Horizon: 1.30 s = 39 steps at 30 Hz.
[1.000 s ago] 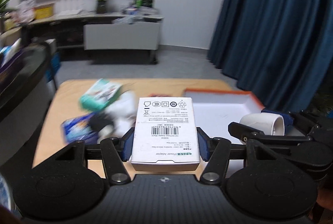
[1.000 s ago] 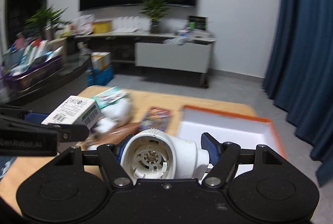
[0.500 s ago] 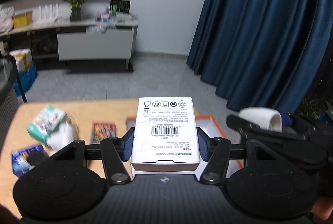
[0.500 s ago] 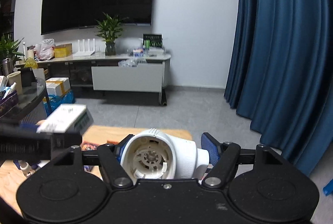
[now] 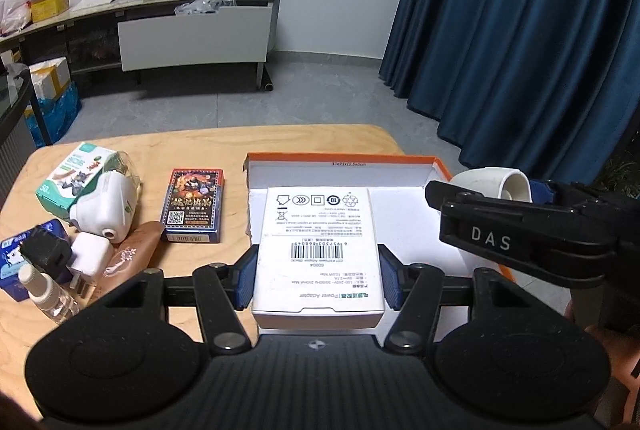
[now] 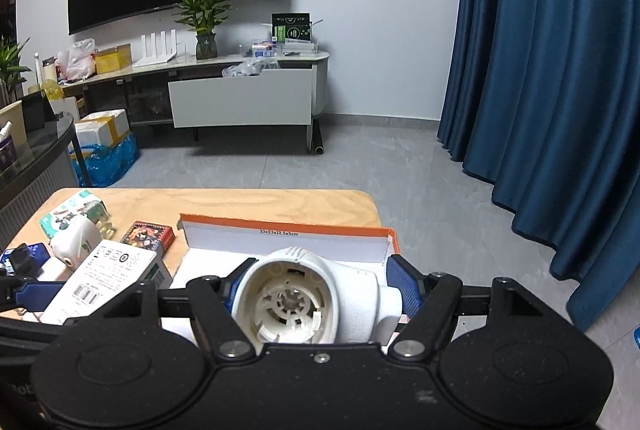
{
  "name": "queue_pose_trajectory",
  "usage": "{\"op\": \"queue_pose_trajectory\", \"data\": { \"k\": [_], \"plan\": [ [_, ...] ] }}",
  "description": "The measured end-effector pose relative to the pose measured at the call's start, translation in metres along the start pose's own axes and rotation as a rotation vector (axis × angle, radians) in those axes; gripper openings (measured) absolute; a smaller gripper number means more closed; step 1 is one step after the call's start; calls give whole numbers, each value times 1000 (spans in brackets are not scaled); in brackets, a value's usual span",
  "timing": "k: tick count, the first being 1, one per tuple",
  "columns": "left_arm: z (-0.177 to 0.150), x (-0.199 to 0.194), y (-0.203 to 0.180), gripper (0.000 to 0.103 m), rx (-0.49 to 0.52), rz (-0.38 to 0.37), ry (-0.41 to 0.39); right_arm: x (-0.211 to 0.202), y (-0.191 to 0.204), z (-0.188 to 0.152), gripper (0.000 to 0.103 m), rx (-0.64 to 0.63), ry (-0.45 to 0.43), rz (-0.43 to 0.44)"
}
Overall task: Organize rigid objects
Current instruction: 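Carry both items over the open white box and release them inside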
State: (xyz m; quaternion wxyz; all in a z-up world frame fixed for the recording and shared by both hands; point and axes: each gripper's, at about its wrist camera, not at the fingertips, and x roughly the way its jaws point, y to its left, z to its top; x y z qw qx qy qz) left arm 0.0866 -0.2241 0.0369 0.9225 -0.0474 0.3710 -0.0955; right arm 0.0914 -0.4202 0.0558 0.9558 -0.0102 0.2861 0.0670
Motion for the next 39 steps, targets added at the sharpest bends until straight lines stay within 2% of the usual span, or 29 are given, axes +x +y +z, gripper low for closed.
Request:
{"op": "queue_pose_trajectory", "data": {
  "k": [39],
  "plan": [
    [-6,36,-15,60,7,14,50,64,5,1,84,-45,88,-19]
  ]
}}
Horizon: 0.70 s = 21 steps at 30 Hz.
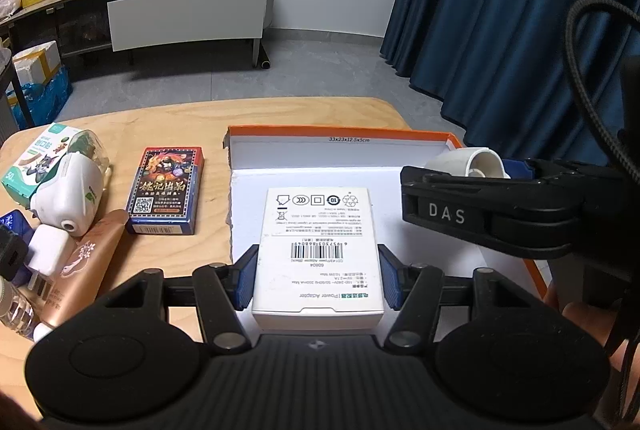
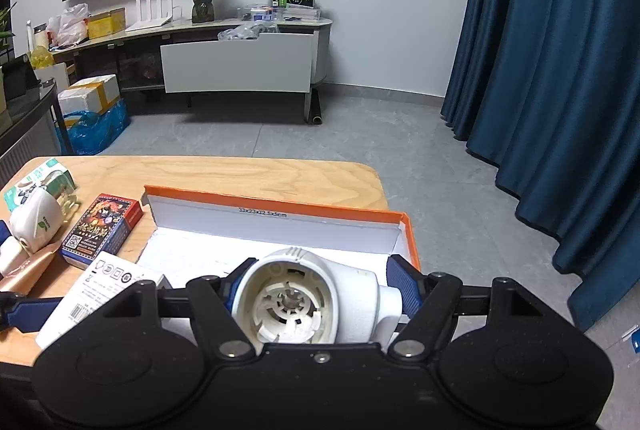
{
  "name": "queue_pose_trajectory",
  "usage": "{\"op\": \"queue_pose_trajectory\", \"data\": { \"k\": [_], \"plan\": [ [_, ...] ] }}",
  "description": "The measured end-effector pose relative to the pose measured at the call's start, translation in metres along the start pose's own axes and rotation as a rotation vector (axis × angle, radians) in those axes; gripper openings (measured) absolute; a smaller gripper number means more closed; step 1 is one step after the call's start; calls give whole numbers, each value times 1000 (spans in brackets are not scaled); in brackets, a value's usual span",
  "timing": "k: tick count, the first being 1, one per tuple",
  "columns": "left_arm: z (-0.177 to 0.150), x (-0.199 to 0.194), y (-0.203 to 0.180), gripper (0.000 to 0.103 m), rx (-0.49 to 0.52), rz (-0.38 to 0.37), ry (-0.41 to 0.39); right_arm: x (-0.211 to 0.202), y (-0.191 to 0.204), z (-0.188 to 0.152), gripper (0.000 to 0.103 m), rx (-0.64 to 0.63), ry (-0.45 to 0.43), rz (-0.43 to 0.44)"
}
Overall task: Organize rigid objects
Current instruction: 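Carry both items over the open white box and release them inside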
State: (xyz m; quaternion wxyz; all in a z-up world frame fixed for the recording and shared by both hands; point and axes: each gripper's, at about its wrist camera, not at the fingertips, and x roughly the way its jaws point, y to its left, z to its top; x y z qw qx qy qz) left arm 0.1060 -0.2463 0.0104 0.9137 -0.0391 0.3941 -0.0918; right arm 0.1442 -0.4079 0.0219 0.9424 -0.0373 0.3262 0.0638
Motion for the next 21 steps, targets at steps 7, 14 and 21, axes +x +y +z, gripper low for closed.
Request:
{"op": "queue_pose_trajectory", "data": {
  "k": [7,14,21],
  "plan": [
    [4,8,-1,60,8,2,2,6,-2,2,84,7,3,-1],
    [10,18,-4,60,-3,-10,-2,-4,-12,7,87,61,-45,-25],
    [17,38,-15,60,7,-29,4,-38,-34,5,88,147,-104,-68]
  ]
}}
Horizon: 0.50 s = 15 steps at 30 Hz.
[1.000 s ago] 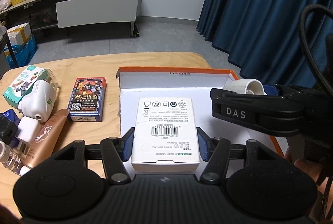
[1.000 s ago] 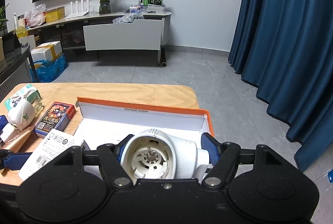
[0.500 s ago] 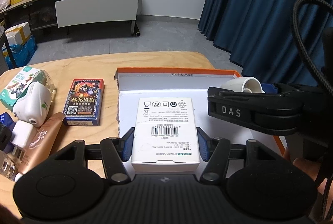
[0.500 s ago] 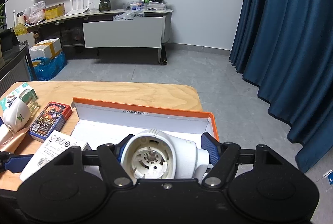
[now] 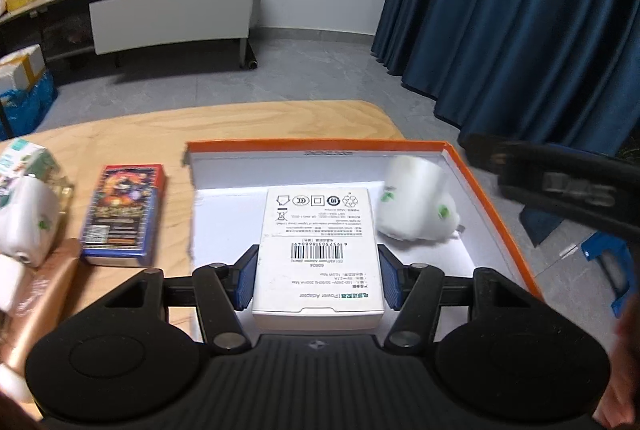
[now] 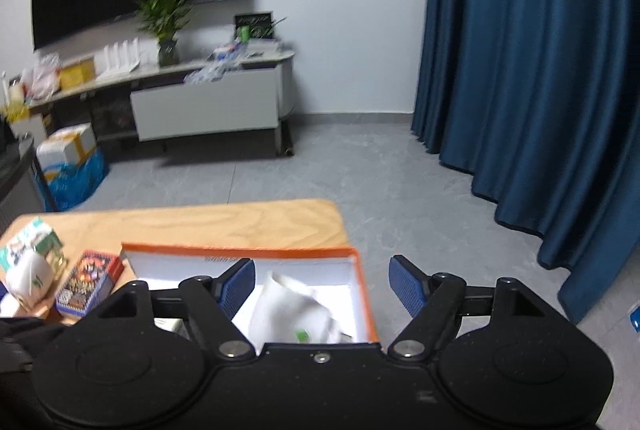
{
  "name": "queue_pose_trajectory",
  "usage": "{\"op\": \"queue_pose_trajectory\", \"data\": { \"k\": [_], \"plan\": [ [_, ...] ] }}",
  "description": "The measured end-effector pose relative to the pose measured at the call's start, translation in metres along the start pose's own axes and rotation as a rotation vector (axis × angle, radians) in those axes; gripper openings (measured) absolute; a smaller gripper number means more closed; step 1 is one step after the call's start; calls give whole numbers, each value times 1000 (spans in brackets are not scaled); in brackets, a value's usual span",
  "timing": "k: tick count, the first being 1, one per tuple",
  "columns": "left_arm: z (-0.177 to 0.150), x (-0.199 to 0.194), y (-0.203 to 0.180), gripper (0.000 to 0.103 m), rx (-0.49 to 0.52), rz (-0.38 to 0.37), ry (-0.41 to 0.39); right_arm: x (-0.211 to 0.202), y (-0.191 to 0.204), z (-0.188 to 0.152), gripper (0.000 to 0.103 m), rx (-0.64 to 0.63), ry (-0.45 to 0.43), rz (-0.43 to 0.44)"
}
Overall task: Organize rigid objects
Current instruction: 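Carry both items over the open white box and release them inside, then move both grippers back toward the cluttered items on the table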
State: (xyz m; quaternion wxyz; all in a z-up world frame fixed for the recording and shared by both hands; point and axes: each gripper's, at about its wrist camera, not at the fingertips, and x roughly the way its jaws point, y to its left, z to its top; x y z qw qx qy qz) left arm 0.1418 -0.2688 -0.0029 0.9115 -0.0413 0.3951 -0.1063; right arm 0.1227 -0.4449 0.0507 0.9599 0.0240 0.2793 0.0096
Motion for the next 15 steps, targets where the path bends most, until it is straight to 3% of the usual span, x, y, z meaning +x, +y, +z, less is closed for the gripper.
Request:
{"op": "queue_pose_trajectory", "data": {
  "k": [1,4,15],
  "plan": [
    [1,2,-1,60,-1,-4,0,-4,-3,2,89,3,-6,-14],
    [3,4,-5,84,-11,-3,12,-15,-6,0,90,-8,-13,-29],
    [-4,-44,8,97,23,63,15,-42,1,-13,97,21,28,-29]
  ]
}}
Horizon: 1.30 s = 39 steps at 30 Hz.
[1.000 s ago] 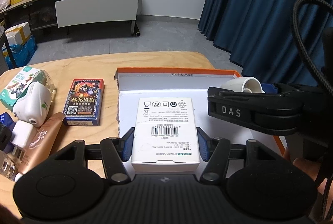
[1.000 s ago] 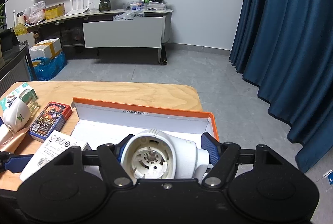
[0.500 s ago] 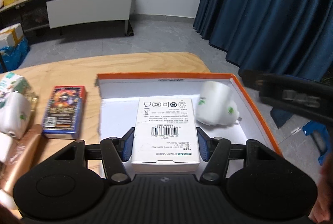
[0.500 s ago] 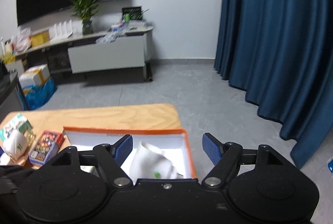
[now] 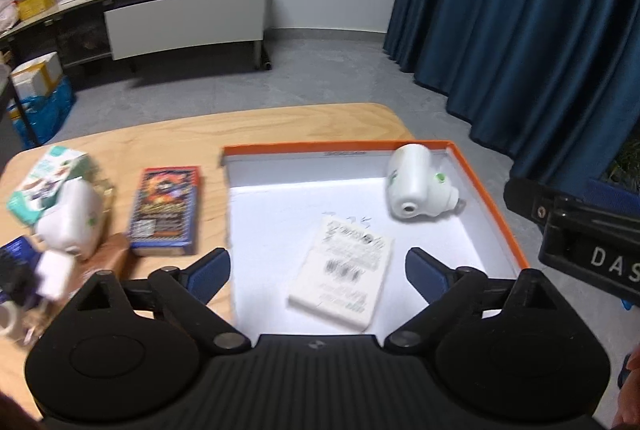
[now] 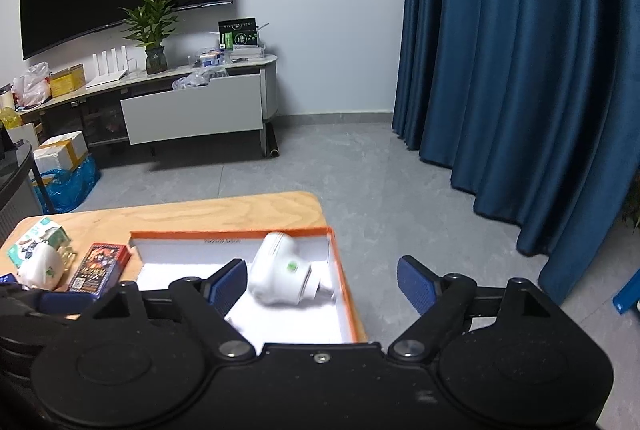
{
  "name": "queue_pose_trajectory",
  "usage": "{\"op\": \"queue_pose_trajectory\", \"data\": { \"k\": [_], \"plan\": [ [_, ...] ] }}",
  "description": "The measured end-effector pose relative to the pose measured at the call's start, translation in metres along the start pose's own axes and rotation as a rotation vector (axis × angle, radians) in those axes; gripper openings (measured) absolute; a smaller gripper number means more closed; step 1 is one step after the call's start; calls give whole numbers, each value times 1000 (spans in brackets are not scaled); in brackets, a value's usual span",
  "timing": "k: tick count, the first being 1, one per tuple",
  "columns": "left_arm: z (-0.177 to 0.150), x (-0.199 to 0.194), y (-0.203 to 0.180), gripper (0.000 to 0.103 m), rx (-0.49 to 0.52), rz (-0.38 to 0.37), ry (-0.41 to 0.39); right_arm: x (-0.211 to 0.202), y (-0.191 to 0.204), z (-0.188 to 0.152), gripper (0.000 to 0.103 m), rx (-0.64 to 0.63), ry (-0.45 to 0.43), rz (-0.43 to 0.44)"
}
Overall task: Organize rigid objects
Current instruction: 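Move both grippers back toward the cluttered items on the table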
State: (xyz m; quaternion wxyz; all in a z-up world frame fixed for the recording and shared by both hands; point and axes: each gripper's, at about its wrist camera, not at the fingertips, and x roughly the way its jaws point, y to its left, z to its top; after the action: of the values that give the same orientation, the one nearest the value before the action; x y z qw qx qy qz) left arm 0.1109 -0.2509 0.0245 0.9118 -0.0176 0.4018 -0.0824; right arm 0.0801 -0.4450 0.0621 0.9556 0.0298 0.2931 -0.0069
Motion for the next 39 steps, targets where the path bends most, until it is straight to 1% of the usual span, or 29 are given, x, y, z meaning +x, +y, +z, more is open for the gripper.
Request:
{"op": "queue_pose_trajectory", "data": {
  "k": [3,5,8,10,13,17,29,39],
  "plan": [
    [-6,-13,9,98,-2,11,-4,-6,7,-6,98,2,22,-1],
    [-10,-20,15,98,5,26,-1,-10,12,-10,99,-6,27,5],
    [-15,-30,26,98,-15,31,6,-17,21,-15,100,-22,37,10],
    [-19,-37,32,98,-13,48,4,-21,26,-18,100,-30,41,10],
    [-25,-47,43,98,-12,59,-2,-27,34,-21,100,-18,47,38],
    [-32,-58,59,98,-36,82,-3,-32,50,-24,100,-46,51,53],
    [-47,-79,95,98,-84,111,-27,-44,92,-31,100,-111,60,111],
    [-75,-92,136,99,-139,125,-30,-44,127,-48,100,-160,98,175]
  ]
}}
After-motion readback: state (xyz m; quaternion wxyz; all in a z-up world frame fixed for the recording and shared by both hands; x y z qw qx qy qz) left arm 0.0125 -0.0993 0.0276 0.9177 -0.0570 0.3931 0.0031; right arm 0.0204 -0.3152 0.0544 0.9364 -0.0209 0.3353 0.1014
